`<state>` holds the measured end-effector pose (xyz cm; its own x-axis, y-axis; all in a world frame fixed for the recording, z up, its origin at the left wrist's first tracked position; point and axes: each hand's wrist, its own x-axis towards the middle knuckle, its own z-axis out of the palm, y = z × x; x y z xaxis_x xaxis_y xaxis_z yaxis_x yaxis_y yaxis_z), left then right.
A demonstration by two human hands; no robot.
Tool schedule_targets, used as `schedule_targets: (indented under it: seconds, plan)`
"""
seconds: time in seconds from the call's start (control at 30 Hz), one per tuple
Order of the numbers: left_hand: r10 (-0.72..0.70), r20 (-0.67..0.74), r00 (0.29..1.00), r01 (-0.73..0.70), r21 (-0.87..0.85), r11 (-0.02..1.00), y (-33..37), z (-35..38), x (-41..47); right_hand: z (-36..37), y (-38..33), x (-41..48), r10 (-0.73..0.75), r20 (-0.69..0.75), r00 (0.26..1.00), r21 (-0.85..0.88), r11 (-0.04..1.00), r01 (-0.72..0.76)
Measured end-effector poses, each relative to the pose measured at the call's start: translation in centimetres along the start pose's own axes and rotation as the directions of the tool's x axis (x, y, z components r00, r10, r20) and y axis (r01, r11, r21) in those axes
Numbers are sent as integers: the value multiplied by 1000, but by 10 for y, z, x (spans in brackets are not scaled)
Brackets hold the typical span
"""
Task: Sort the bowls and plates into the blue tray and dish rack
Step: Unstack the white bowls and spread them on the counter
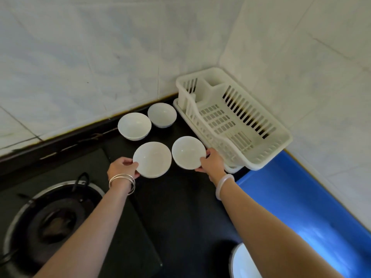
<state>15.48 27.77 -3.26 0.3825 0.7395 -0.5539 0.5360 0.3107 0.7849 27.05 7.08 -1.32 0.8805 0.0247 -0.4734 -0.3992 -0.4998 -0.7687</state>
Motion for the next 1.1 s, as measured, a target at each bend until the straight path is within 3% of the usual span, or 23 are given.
schedule_targets:
  seconds: [0.53,0.7,0.8,0.93,1.1]
  plan:
    - [-87,-81,993,84,-39,996,-9,13,26,33,9,34,45,-47,998,90,995,-41]
    - [-131,-81,988,114,-191,975,-13,15,17,29,12,27,149,40,988,189,970,-154]
    - [-213,4,977,206,-275,939,-19,15,8,31,20,18,177,92,980,216,957,-193]
    - [-289,165,943,332,-458,825,-26,17,-6,35,30,9,188,158,969,423,874,-238]
    - [-328,134,935,341,-592,731,-21,27,-12,41,25,12,153,136,979,529,824,-203]
